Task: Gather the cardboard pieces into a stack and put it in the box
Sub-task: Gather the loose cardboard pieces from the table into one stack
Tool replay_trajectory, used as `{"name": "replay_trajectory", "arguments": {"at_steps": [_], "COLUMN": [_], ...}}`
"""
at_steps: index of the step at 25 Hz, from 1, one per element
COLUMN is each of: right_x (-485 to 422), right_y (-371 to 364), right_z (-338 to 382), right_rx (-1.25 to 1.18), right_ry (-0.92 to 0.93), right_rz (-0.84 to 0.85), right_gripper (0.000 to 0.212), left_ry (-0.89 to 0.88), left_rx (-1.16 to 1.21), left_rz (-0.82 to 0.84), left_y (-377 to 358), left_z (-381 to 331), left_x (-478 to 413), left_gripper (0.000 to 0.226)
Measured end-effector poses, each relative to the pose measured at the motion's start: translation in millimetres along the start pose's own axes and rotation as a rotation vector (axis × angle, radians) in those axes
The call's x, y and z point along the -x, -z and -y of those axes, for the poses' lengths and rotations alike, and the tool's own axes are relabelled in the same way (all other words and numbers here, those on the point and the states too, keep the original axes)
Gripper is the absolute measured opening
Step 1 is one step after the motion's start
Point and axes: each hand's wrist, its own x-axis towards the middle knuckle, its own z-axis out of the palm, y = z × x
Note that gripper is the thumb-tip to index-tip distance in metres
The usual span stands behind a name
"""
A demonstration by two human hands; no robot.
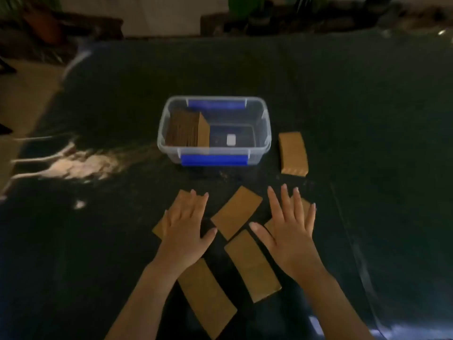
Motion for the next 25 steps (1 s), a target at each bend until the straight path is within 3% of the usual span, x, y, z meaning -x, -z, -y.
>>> {"name": "replay_trajectory", "arguments": {"at_steps": [2, 4, 7, 10, 13, 17, 22, 25], "right_x": [7, 14, 21, 18, 8, -9, -26, -2], "right_y": [-23, -34, -33, -25, -28, -37, -43, -35], "right_z": [-10, -17, -27, -38, -36, -11, 23, 16], "right_rx": [0.030, 0.029, -0.110, -0.093, 0.003, -0.086, -0.266, -0.222], "right_ry": [0.006, -0.006, -0.053, -0.248, -0.343, -0.191, 0.010, -0.086], "right_rz": [0.113, 0.141, -0.010, -0.207, -0.133, -0.133, -0.079, -0.084], "right_gripper": [0.080, 0.082, 0.076, 0.067, 0.072, 0.067, 0.067, 0.071], "left_ry": [0.018, 0.023, 0.059, 0.179, 0.236, 0.254, 0.282, 0.162], "left_rx": [-0.048, -0.042, 0.042, -0.030, -0.106, -0.043, 0.281, 0.130], "left_rz": [0.112, 0.052, -0.132, -0.231, -0.241, -0.285, -0.321, -0.294], "left_y": [-20, -27, -25, -21, -19, -14, -19, -30], "left_z": [11, 22, 28, 35, 38, 37, 12, -19], "left_x": [4, 9, 11, 5, -2, -15, -29, -34], "left_gripper": [0.079, 0.076, 0.070, 0.073, 0.080, 0.084, 0.087, 0.087]}}
